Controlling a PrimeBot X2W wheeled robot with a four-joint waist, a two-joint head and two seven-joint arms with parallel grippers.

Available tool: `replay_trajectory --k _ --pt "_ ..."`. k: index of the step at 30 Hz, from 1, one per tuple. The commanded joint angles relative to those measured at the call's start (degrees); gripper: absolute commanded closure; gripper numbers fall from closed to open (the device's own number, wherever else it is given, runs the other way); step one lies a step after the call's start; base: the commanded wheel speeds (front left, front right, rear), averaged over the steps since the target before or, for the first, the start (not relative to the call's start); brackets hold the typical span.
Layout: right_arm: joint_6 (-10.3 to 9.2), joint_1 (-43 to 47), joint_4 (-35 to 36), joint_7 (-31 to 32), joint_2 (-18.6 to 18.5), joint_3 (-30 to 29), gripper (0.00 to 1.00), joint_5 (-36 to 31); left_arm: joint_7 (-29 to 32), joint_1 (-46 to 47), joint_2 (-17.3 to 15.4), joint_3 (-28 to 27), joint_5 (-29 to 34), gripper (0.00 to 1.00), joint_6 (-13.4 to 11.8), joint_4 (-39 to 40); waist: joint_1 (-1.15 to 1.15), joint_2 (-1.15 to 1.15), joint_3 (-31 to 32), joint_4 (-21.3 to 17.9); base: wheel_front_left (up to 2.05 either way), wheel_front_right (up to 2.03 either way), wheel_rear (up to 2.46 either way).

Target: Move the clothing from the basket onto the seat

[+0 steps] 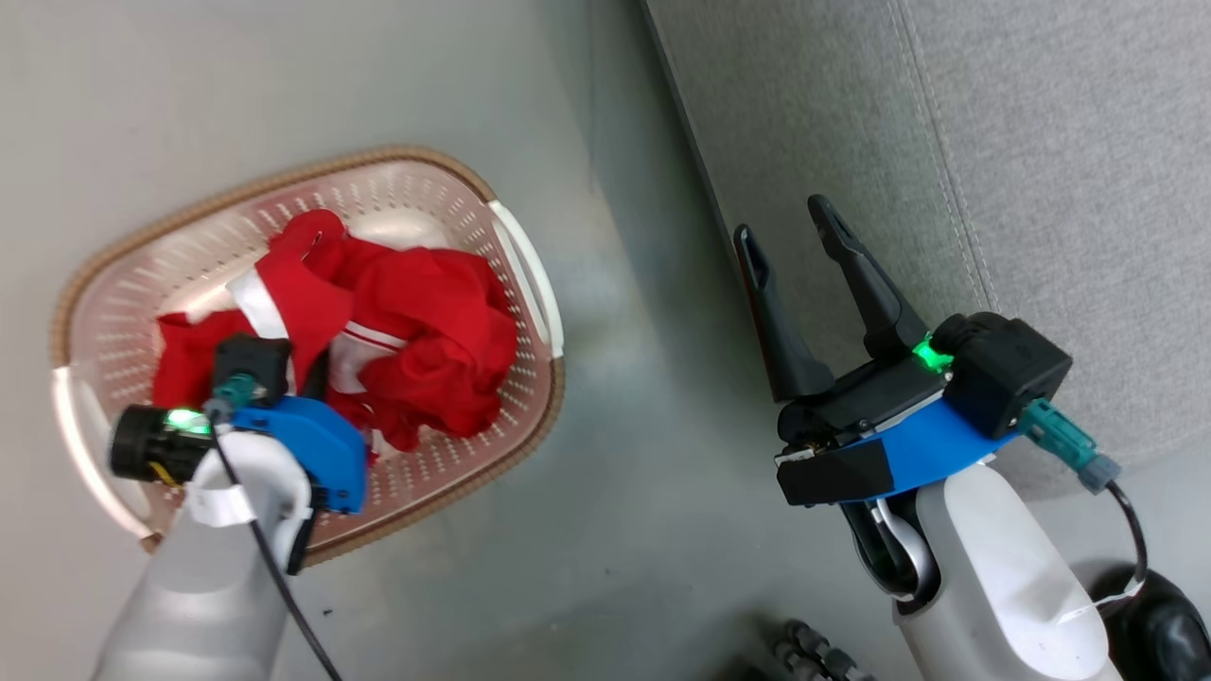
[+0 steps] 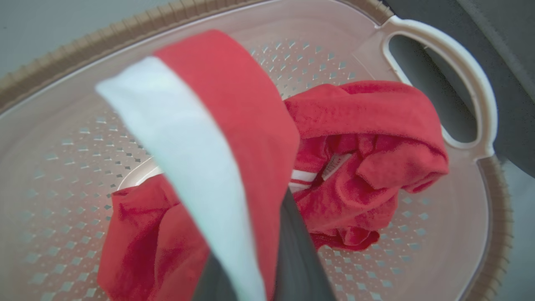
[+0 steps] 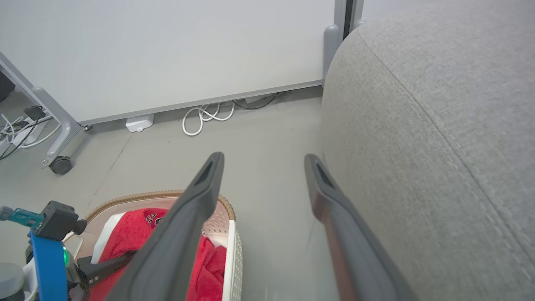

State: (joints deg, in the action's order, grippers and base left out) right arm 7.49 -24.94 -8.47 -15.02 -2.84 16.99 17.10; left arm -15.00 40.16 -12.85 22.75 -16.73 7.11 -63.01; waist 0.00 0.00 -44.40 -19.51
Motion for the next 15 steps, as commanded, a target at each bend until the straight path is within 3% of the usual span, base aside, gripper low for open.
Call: replay_trajectory --k 1,15 --pt "0.01 -0.3 -0.9 -0.2 -0.1 -0.1 0.00 -1.1 -0.3 -0.7 1.3 0.5 -0.1 1.00 0.4 1.1 0.00 0.00 3.4 2.2 0.00 0.00 0.00" --pt "0.01 2.7 -5.3 -0.2 -0.1 -0.9 0.00 -5.0 -0.3 -8.2 7.3 2.7 -1.7 1.00 0.5 5.7 0.00 0.00 19.6 9.5 0.00 0.00 0.00"
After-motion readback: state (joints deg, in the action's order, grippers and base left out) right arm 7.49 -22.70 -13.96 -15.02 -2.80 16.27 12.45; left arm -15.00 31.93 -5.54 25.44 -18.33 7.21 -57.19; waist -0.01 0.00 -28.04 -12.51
